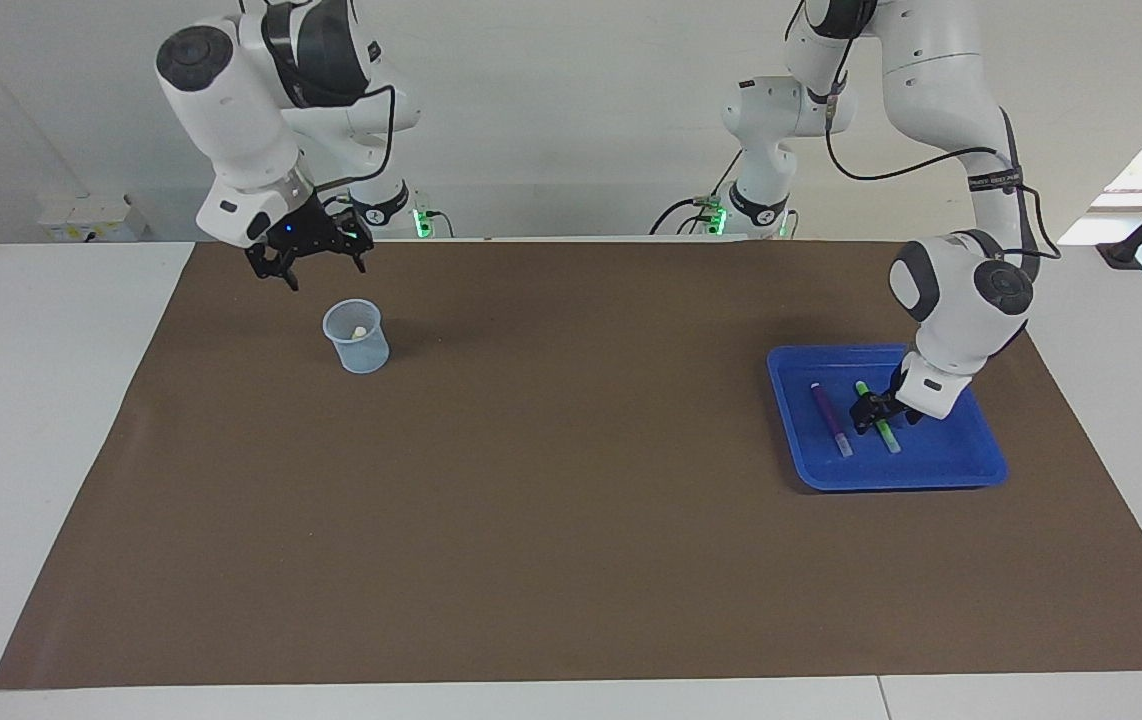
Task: Transfer and insert pens with both arms
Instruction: 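Grasp the green pen with the left gripper while the right gripper rises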
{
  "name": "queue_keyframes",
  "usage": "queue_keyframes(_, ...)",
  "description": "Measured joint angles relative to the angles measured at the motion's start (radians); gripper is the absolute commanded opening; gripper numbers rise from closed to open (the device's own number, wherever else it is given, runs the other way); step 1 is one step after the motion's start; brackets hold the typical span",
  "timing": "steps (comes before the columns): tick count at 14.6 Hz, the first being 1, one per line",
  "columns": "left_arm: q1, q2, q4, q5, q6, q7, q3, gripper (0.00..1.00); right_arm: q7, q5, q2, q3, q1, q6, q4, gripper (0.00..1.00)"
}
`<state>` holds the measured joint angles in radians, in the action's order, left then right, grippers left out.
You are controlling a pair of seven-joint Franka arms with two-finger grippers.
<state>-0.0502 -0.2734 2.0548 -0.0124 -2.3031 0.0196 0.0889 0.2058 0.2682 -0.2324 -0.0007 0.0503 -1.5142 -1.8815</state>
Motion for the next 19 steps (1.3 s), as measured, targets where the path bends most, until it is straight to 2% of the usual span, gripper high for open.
queue_keyframes(2, 0.0, -0.001, -0.009, -0.003, 0.023, -0.005, -0.002, 0.62, 0.0, 0.108, 0.0, -0.01, -0.04, 0.028, 0.028, 1.0)
queue_keyframes(5, 0.0, -0.002, -0.011, -0.003, 0.027, -0.009, -0.002, 0.42, 0.001, 0.127, 0.007, -0.015, -0.057, 0.032, 0.027, 1.0)
queue_keyframes(7, 0.0, -0.002, -0.012, -0.004, 0.027, -0.011, -0.002, 0.23, 0.0, 0.132, 0.011, -0.013, -0.056, 0.035, 0.026, 1.0)
queue_keyframes(9, 0.0, -0.003, -0.012, -0.004, 0.027, -0.013, -0.002, 0.0, -0.014, 0.163, 0.013, -0.013, -0.056, 0.032, 0.023, 1.0)
queue_keyframes(12, 0.001, -0.003, -0.013, -0.004, 0.027, -0.017, -0.002, 0.0, -0.159, 0.261, 0.014, -0.001, -0.037, -0.016, 0.002, 1.0)
queue_keyframes(16, 0.001, -0.005, -0.029, -0.004, 0.042, -0.018, -0.002, 0.0, -0.432, 0.366, 0.013, 0.016, 0.058, -0.132, -0.019, 1.0)
queue_keyframes(19, 0.001, -0.012, -0.119, 0.001, 0.166, -0.017, -0.002, 0.0, -0.53, 0.446, 0.004, 0.018, 0.076, -0.228, -0.054, 1.0)
